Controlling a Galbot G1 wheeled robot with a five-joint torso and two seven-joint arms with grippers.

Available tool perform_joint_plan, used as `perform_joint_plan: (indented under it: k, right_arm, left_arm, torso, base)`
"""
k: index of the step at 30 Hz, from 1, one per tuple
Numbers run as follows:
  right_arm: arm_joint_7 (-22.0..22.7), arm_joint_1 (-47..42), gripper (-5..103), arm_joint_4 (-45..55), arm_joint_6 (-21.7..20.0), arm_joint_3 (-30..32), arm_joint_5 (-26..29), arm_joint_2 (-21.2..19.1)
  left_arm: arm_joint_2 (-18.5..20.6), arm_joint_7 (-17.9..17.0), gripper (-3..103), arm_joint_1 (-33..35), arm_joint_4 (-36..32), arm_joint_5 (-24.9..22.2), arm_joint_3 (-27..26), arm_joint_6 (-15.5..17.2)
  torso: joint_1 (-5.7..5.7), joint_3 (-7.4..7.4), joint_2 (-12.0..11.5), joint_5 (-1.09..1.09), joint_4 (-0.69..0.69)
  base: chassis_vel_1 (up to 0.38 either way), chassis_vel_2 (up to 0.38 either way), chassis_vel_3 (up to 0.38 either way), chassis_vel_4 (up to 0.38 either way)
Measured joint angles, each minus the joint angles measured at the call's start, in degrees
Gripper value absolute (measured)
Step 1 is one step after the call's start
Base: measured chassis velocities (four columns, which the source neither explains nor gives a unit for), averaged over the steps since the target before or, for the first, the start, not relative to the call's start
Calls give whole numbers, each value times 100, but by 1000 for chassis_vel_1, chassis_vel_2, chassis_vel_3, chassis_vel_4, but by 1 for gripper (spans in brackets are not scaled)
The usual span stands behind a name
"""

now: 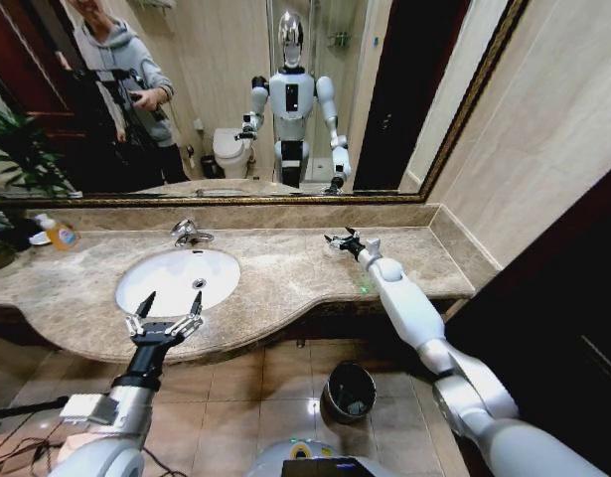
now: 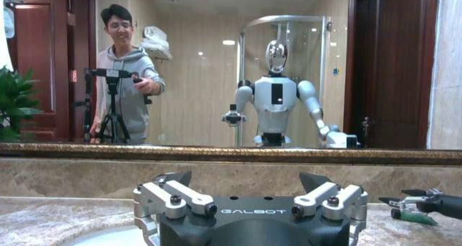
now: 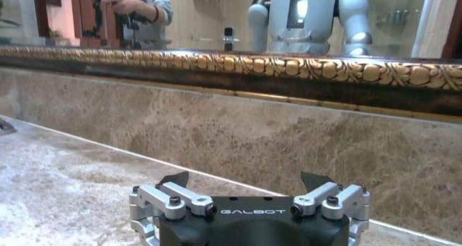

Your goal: Pick up the trash from the sink and place it in the trash bin.

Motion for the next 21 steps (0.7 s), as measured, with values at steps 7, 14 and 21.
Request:
perform_joint_plan:
  k: [7,14,21]
  right_arm:
    - [-34,214,100,-489,-144,-30,-179,41]
    - [-54,217,103,-637,-399,15,-217,35]
    - [-53,204,84,-640,-433,51,-217,42]
  left_arm:
    - [0,0,100,0,0,0,0,0]
    - [0,0,100,0,0,0,0,0]
    - [0,0,100,0,0,0,0,0]
  torso:
    - [0,0,0,0,0]
    - [0,0,0,1,-1]
    - [-1,0,0,0,-1]
  base:
    - [0,0,0,0]
    - [0,0,0,0]
    - [0,0,0,0]
